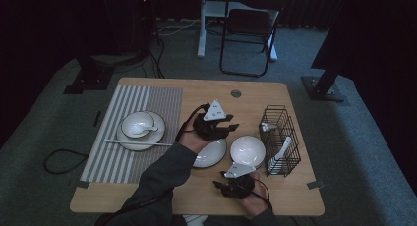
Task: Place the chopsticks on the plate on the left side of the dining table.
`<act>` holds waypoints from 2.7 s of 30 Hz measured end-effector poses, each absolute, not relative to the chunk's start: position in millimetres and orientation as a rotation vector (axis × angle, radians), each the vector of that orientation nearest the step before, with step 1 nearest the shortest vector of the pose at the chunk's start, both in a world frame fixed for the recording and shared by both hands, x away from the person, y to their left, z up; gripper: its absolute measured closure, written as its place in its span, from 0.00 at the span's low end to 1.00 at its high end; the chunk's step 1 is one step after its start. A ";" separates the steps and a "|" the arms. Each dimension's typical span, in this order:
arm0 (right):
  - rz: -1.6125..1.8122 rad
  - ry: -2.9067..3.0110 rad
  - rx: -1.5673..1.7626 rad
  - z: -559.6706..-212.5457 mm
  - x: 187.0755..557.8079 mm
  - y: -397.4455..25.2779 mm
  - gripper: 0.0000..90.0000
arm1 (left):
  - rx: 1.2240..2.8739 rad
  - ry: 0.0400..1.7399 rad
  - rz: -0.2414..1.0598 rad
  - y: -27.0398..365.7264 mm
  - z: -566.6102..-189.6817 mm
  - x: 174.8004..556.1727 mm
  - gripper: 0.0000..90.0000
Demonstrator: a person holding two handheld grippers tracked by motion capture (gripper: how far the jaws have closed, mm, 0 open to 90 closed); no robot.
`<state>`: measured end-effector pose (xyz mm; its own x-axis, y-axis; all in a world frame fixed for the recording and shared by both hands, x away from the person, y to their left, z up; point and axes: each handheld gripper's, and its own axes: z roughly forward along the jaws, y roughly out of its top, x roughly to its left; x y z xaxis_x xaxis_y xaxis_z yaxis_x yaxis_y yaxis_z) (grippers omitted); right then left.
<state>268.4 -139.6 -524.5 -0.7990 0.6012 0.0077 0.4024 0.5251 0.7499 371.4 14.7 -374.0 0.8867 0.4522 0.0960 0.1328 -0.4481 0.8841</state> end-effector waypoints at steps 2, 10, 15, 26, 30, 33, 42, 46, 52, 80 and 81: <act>1.139 2.514 0.850 -524.5 268.1 -140.0 0.61 | 2.026 0.420 0.389 12.8 -373.6 371.9 0.69; 1.141 2.511 0.854 -524.5 267.4 -141.6 0.61 | 2.033 0.402 0.382 3.7 -371.0 372.3 0.69; 1.144 2.510 0.862 -524.6 267.0 -143.0 0.61 | 2.038 0.396 0.378 -1.7 -371.1 373.9 0.69; 1.147 2.509 0.866 -524.6 266.7 -143.8 0.60 | 2.047 0.368 0.375 -13.9 -367.5 375.9 0.69; 1.148 2.508 0.865 -524.8 266.6 -144.7 0.60 | 2.056 0.356 0.378 -17.3 -365.3 376.5 0.69; 1.148 2.507 0.868 -524.8 266.4 -144.8 0.60 | 2.059 0.350 0.376 -21.3 -364.6 376.8 0.69; 1.154 2.505 0.872 -525.0 266.3 -145.2 0.60 | 2.056 0.323 0.363 -32.7 -361.4 374.4 0.69; 1.157 2.504 0.873 -525.1 266.3 -145.3 0.60 | 2.057 0.313 0.361 -36.4 -360.3 373.8 0.69; 1.161 2.504 0.873 -525.3 266.4 -145.6 0.60 | 2.061 0.296 0.362 -43.1 -357.6 372.2 0.69; 1.166 2.502 0.875 -525.7 266.5 -146.2 0.60 | 2.053 0.338 0.344 -57.6 -359.4 386.8 0.77; 1.166 2.502 0.875 -525.7 266.5 -146.2 0.60 | 2.052 0.344 0.346 -57.9 -359.3 387.8 0.78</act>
